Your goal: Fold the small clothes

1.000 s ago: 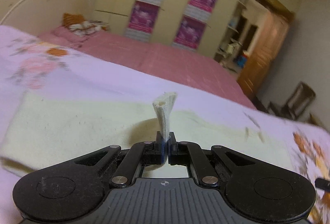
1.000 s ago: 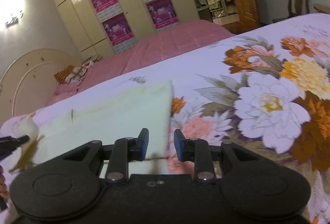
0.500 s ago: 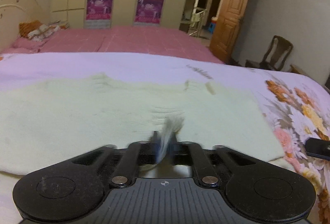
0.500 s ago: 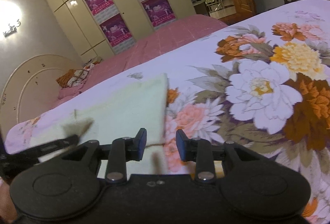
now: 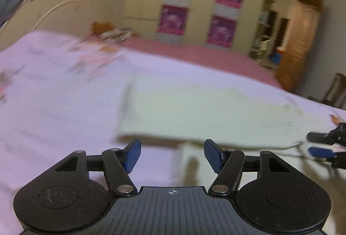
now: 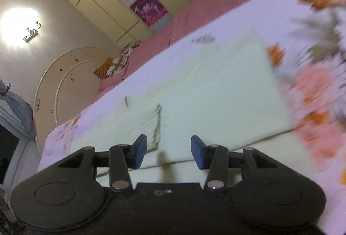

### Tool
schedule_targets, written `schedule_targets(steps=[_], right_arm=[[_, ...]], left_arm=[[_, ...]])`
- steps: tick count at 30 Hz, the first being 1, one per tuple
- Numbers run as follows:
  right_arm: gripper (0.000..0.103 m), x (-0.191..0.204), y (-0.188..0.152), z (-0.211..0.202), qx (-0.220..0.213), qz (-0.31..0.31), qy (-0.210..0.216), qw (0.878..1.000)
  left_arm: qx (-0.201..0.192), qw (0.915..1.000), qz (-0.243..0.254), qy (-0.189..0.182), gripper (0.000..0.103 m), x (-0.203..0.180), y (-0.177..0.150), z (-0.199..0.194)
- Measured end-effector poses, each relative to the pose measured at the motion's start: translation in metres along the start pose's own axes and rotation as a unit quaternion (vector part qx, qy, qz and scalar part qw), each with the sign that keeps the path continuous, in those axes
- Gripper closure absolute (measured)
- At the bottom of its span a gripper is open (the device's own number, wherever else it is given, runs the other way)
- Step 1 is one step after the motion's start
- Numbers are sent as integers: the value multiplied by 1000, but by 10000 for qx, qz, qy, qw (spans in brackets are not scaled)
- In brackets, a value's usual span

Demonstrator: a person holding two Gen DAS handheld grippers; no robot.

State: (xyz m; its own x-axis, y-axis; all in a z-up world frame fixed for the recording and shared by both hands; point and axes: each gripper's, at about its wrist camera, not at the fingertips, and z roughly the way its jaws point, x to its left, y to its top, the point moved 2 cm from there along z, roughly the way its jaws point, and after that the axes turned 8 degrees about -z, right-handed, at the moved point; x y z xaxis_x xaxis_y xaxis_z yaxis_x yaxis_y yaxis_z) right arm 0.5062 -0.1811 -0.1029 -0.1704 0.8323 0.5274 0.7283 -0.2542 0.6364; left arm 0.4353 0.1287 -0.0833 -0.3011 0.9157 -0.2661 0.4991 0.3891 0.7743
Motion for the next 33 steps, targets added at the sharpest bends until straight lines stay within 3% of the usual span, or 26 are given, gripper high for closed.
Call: schedule_targets(steps=[3,4,5,6,9,14,17,21,24,33], right_arm=[[59,15,3,18,40,-194,18,9998],[65,21,5,23,69,-300,-22,9995],[90,27,6,27,117,-463,-49,9988],[97,34,7,30,205,-653,-39,9976],[99,57,12,18,-164,-1364,-210,9903],[99,45,39,-27,-919,-1312,-446,9861],[99,33,43,-35,-837,-1339,-564,9858],[99,21,39,-48,-849,-1273,-716,9856],[98,15,34,-54,-883,-1226,-803,9853],[98,-9,31,-61,-933,-1086,-1163,9828]], left_arm=[[260,9997,-27,18,39,11,-4,5],[260,9997,-46,-13,38,13,-5,6],[226,9997,-87,-40,38,12,-7,7],[202,9997,-139,-70,38,8,-6,7],[189,9994,-246,-125,38,1,-8,13],[34,9994,-300,-146,39,-8,6,46],[-79,9988,-394,-287,39,-11,11,56],[110,9997,-148,-189,39,-17,7,67],[138,9996,-209,-140,46,-13,8,67],[189,9994,-209,-218,50,-8,10,70]])
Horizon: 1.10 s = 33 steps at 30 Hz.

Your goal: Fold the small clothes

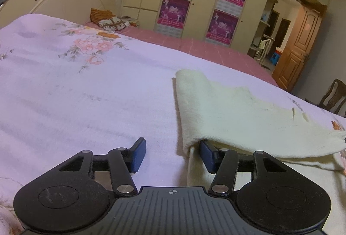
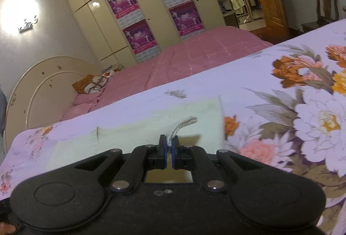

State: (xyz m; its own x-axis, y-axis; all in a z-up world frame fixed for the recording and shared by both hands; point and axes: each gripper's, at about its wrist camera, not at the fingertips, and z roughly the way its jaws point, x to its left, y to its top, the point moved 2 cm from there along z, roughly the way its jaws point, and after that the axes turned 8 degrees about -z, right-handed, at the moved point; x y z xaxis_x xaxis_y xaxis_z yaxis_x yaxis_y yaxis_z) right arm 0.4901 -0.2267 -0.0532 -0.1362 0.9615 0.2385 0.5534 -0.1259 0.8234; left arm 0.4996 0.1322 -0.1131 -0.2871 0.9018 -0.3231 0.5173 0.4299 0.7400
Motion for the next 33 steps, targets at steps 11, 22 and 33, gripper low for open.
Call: schedule_targets(steps=[11,22,33], right_arm=[[98,-20,-12,-4,137,36,-182,9997],[98,-26,-27,2,407,10,-346,9986],[85,39,-33,15,297,-633,-21,9975]], left_arm=[[35,9998,196,-20,51,0,-2,0],[165,9949,989,-64,50,-6,-5,-1],[-157,9909,1144,-698,50,-70,-4,-4]])
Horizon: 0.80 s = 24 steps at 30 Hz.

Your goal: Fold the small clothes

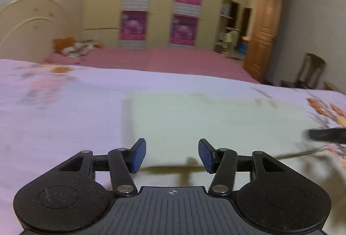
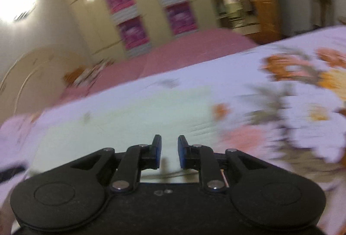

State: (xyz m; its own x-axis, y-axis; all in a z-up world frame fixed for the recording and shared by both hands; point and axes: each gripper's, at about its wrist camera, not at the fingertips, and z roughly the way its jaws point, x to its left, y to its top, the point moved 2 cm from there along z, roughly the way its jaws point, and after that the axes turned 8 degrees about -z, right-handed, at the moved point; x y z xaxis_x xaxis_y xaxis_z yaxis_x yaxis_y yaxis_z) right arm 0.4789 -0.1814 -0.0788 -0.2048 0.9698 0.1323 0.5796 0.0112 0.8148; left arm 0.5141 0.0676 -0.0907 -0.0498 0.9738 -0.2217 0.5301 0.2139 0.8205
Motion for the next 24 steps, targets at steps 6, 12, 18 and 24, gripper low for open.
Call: schedule_targets(steps=[6,12,18,24], right_arm=[[83,64,-16,30,136,-570,314,9978],[88,20,-17,9,55,-539,-727,9959],[96,-17,-14,-5,29,-81,-1069,9942],[77,19,26,25,-278,187,-340,9989]], left_arm=[[191,9997,-88,-132,49,-47,-17,25],[-6,9987,-254,431,47,0,-15,2],[-90,9964,-548,639,47,23,-14,-5],[-172,9986,-50,490,47,0,23,23]])
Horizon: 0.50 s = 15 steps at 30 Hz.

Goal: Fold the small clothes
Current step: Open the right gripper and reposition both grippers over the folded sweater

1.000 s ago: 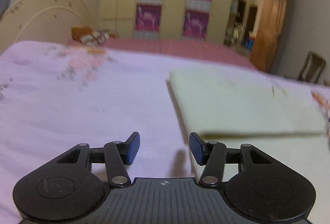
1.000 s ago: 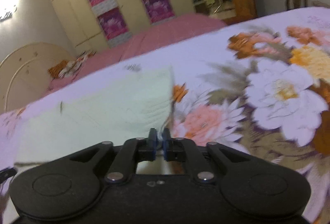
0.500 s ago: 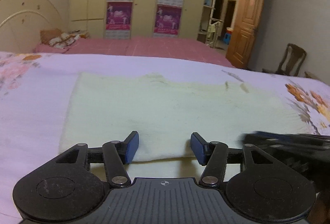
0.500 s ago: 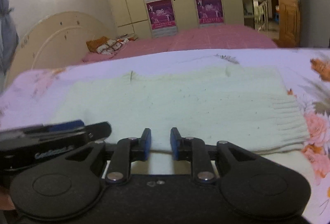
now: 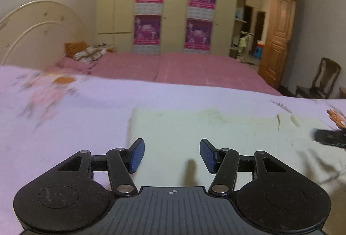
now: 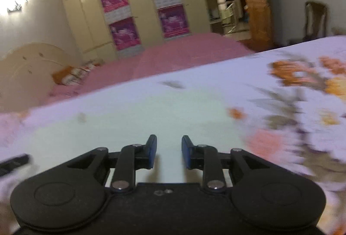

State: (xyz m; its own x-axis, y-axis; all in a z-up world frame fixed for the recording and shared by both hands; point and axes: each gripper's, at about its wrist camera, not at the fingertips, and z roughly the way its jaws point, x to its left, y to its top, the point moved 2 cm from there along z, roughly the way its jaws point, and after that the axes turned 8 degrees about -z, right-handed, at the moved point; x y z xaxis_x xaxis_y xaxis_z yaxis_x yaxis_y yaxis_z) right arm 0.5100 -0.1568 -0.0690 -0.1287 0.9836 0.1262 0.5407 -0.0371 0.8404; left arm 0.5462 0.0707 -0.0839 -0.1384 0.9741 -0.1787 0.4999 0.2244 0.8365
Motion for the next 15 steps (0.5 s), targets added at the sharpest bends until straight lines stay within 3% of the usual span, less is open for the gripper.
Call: schedule_targets(steps=[3,7,15], right_arm=[[79,39,14,32,82,-353,449,9983],[79,62,11,65,399,-478,727,9954],[80,66,4,66,385,-506,757,9951]], left_arm=[[402,9991,-68,-83,47,-10,9,36],[413,9991,65,-16,47,-12,13,56],[318,9993,-213,-5,46,2,21,65]])
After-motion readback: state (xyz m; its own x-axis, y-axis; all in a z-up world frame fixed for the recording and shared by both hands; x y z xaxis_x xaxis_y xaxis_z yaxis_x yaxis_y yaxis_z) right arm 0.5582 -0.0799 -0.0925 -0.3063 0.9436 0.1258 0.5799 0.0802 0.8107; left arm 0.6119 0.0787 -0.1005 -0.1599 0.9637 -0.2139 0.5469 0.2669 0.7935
